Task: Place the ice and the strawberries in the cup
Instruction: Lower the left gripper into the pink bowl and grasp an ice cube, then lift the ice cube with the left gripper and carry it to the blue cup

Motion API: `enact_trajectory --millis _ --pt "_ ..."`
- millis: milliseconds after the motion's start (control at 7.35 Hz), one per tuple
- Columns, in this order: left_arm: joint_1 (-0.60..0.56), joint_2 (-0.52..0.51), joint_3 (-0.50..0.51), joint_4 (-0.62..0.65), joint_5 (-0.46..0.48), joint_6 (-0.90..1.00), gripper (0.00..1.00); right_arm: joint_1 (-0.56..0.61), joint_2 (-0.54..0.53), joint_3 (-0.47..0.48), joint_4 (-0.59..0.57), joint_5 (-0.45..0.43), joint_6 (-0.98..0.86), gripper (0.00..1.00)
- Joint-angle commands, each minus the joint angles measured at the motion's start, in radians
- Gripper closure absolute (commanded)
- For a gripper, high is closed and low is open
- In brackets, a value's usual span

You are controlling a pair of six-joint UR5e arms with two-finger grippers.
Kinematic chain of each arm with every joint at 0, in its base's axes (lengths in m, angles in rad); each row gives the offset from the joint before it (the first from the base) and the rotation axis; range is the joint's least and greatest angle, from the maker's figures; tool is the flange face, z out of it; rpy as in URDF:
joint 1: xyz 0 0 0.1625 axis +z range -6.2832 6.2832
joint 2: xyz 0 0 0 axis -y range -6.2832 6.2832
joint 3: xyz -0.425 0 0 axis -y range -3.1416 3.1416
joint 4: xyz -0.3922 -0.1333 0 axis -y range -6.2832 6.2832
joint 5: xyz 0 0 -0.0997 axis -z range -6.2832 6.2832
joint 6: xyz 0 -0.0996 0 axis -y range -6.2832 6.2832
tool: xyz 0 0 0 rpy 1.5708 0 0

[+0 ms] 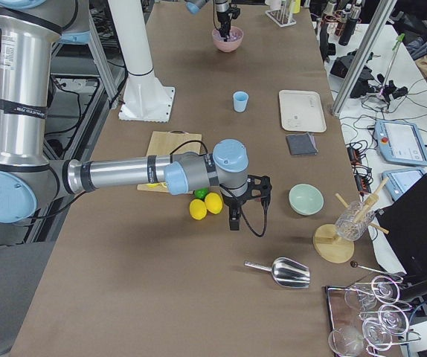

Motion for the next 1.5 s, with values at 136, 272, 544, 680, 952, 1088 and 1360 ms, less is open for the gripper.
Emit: enact_trajectory --millis 136,272,544,680,952,1088,1360 --pt "-0.013 0.001 -0.007 0.000 -0.023 0.017 1.00 0.000 0.001 0.001 0.000 -0.002 0.000 0.00" --pt "-0.045 -0.001 -0.006 0.001 -0.077 0.051 1.00 0.000 0.002 0.001 0.000 0.000 0.002 0.00" --pt "-0.152 -0.008 -0.009 0.002 -0.185 0.091 1.00 0.000 0.002 0.000 0.000 -0.002 0.002 0.00" --pt "-0.189 -0.057 -0.004 0.003 -0.238 0.091 1.00 0.000 0.002 0.001 0.000 -0.002 0.000 0.00" --pt "-0.244 -0.148 -0.001 0.011 -0.296 0.077 1.00 0.000 0.002 0.000 0.000 -0.002 0.000 0.00" --pt "-0.245 -0.215 0.013 0.021 -0.302 0.057 1.00 0.000 0.004 0.000 0.000 -0.002 0.000 0.00" --pt "-0.191 -0.409 0.068 0.025 -0.300 -0.183 1.00 0.000 0.002 0.001 0.000 -0.002 0.000 0.00"
